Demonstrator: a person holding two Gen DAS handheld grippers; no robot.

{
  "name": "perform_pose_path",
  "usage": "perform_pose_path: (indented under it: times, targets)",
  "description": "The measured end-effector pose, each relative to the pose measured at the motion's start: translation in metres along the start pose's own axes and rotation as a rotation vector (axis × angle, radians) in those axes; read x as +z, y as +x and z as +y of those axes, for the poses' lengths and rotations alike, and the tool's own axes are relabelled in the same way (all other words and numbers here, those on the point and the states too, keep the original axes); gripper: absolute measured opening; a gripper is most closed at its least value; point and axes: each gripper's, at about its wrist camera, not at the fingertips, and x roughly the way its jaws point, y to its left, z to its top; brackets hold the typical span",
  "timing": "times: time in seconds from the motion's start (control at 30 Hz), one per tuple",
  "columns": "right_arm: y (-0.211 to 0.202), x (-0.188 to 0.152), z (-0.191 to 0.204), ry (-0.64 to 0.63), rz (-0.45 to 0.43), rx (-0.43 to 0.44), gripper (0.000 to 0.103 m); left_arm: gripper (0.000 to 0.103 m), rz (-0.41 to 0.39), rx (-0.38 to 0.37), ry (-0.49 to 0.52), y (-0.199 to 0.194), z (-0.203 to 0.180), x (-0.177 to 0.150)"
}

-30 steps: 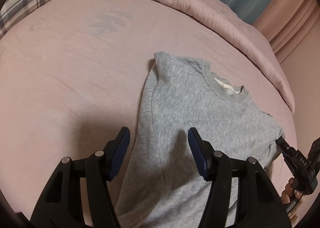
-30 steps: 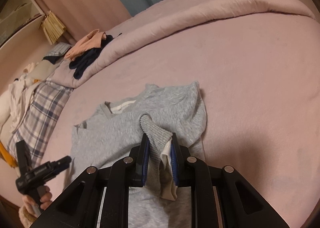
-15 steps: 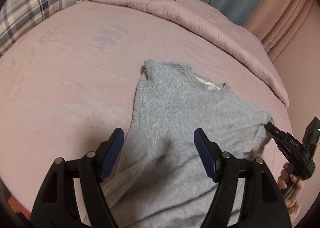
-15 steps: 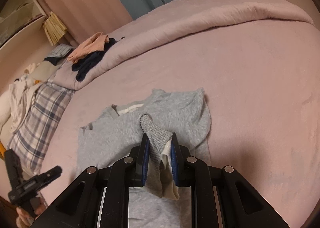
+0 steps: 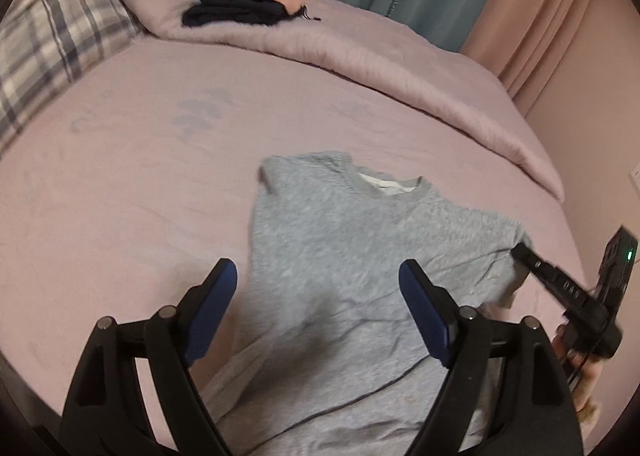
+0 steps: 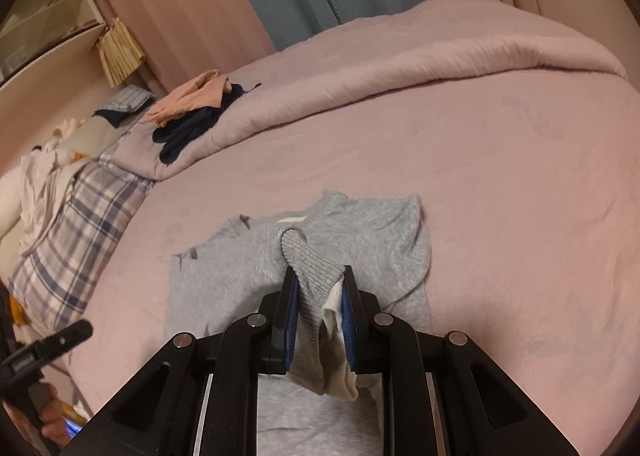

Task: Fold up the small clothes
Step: 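Hold the sleeve cuff with the right tool and pull it across the shirt, then drag the grey ribbed cuff further across the shirt front with the right tool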

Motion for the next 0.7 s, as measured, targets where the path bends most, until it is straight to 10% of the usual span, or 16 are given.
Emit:
perform_pose_path:
  times: [0.3, 0.7]
  targets:
    - [-0.003, -0.002, 0.003, -0.015, -0.022, 0.007, 0.020, 0.083, -0.020, 0.110, 0.087, 0.036, 0.000, -0.008]
    - [-0.007, -0.002, 0.004, -0.016, -0.023, 0.017, 0.020, 0.083, -0.045, 0.067, 0.101, 0.001, -0.009, -0.013]
